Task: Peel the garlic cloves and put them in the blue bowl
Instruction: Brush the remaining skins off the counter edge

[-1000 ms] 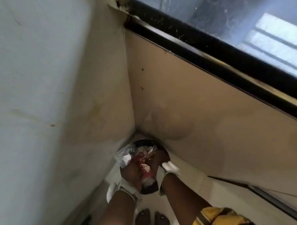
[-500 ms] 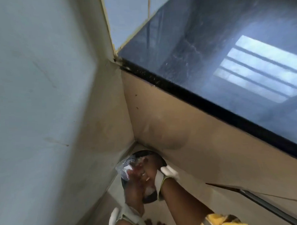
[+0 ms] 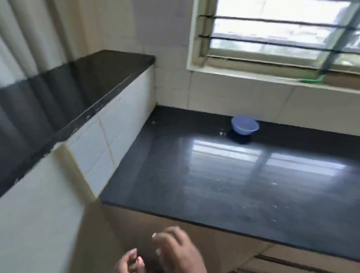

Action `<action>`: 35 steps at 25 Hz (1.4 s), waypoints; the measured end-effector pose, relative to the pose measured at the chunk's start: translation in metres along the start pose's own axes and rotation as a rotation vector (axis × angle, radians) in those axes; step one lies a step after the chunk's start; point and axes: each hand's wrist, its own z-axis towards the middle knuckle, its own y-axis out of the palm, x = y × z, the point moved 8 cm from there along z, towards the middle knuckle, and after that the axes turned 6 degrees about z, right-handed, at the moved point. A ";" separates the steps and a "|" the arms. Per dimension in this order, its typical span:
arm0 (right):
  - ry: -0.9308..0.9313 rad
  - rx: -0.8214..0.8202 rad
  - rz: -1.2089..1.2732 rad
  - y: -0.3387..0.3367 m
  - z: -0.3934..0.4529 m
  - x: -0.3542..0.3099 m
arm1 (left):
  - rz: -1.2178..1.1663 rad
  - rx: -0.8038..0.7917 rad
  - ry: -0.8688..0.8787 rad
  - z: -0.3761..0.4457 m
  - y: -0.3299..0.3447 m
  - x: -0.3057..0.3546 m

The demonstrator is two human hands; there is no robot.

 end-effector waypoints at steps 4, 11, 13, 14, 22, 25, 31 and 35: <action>0.322 0.253 -0.065 -0.121 -0.040 0.099 | 0.117 -0.225 0.535 -0.053 0.047 0.101; 1.000 0.352 -0.453 -0.231 -0.136 0.239 | 0.572 -0.476 0.635 -0.071 0.173 0.128; 0.919 0.298 -0.473 -0.225 -0.107 0.249 | 0.831 -0.478 0.629 -0.063 0.195 0.120; 0.863 0.263 -0.491 -0.221 -0.088 0.255 | 0.916 -0.548 0.632 -0.060 0.208 0.116; 0.356 -0.135 -0.404 -0.137 0.066 0.213 | 0.516 -0.405 0.478 -0.035 0.239 0.155; 0.109 -0.189 -0.354 -0.154 0.068 0.192 | 0.377 -0.308 0.371 -0.031 0.223 0.162; 0.471 0.145 -0.478 -0.240 0.057 0.282 | 0.232 -0.318 0.277 -0.017 0.231 0.160; 0.225 -0.135 -0.313 -0.145 0.071 0.214 | 0.119 -0.340 0.250 0.000 0.235 0.169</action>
